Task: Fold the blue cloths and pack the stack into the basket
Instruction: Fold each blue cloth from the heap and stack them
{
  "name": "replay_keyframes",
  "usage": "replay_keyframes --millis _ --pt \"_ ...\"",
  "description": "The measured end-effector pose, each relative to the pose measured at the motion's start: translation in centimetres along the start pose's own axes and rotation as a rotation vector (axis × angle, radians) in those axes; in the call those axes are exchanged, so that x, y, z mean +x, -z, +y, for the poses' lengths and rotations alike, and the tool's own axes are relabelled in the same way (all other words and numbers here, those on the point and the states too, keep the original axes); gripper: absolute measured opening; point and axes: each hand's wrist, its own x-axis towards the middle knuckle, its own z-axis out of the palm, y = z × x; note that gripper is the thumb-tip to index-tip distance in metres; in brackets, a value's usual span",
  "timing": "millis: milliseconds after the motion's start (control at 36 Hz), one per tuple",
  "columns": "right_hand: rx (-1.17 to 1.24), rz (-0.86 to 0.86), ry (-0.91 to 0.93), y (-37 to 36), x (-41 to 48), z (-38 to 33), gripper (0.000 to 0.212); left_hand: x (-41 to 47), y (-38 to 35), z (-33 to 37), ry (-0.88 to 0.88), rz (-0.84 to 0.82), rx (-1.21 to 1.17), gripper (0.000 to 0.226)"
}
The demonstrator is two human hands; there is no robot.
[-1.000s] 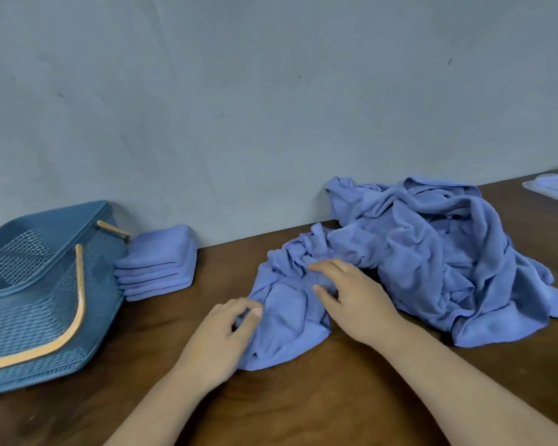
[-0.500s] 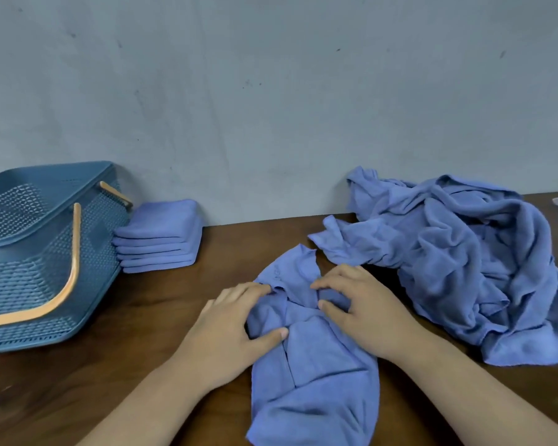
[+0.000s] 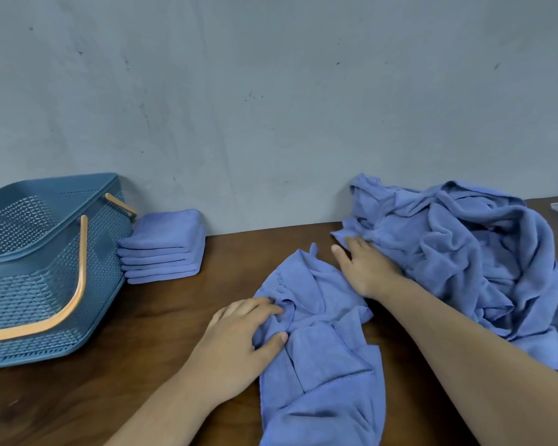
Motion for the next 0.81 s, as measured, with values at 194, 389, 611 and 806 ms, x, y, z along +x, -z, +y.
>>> replay_keyframes --millis 194,389,611,806 --pt "-0.152 0.019 -0.141 -0.4 2.1 -0.9 0.071 0.0 -0.1 0.0 0.000 0.004 0.007 0.043" --pt "-0.207 -0.030 -0.201 0.0 3.7 -1.1 0.066 0.0 0.0 0.0 -0.006 0.000 0.009 0.045" --pt "-0.221 -0.027 -0.180 0.9 4.3 0.6 0.061 -0.1 0.1 0.3 -0.006 0.000 0.001 0.045" --pt "0.255 0.123 0.142 1.5 -2.4 -2.9 0.036 -0.4 0.8 0.9 0.003 0.080 -0.145 0.063"
